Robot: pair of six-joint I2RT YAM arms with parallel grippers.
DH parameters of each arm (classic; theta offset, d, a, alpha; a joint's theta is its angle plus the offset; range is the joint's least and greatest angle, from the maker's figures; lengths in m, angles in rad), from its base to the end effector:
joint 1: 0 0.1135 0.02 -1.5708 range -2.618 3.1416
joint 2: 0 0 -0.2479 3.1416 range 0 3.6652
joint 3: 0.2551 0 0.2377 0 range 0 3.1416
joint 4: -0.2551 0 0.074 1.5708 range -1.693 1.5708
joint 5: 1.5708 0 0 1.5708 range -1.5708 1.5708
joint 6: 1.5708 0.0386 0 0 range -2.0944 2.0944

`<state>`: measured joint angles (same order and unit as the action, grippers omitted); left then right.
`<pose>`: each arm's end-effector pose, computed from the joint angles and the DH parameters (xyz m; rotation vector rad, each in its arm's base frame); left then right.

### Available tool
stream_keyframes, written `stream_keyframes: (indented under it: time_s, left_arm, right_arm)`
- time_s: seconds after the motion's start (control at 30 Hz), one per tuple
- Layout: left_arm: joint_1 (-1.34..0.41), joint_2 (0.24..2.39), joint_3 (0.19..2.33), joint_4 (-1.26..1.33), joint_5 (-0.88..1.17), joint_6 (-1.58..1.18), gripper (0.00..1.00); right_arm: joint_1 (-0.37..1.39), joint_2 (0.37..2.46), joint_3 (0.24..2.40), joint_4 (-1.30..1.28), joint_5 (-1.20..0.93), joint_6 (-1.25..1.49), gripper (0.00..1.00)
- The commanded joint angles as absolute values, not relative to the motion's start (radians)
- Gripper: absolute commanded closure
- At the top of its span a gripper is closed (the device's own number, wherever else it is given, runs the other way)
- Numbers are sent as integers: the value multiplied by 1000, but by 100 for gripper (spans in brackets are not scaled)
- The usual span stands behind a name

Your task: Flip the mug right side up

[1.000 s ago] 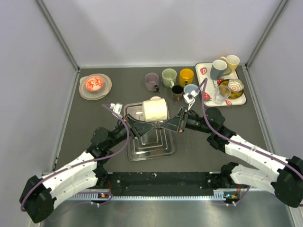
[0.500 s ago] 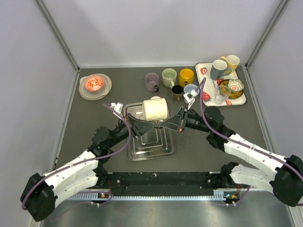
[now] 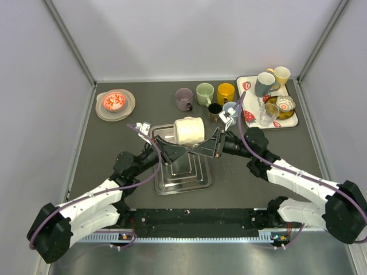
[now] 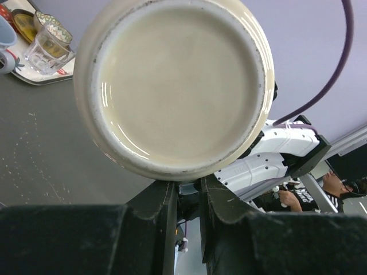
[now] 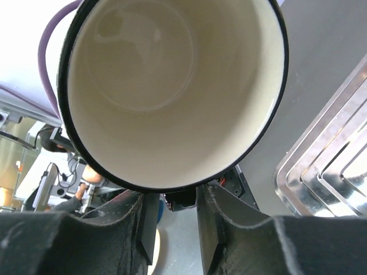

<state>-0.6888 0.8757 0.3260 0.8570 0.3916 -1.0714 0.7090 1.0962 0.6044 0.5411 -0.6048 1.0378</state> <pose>0.1398 -0.1342 0.2680 0.1105 1.5032 -1.7162 0.1705 0.1751 0.2835 -0.2808 1.8294 1.7687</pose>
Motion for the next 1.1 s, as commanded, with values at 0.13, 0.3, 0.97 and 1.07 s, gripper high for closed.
stream_keyframes:
  time_s: [0.13, 0.3, 0.97, 1.07]
  left_arm:
    - [-721, 914, 354, 1026, 566, -1107, 100]
    - [-721, 910, 350, 1020, 575, -1109, 100]
    - [-719, 753, 333, 787, 411, -1005, 71]
    - [-719, 736, 315, 813, 388, -1014, 61]
  right_arm:
    - [723, 1146, 627, 836, -632, 1160, 75]
    - [723, 1149, 624, 839, -617, 1164, 100]
    - [723, 974, 646, 482, -495, 968, 100]
    - [724, 971, 646, 488, -511, 956, 100]
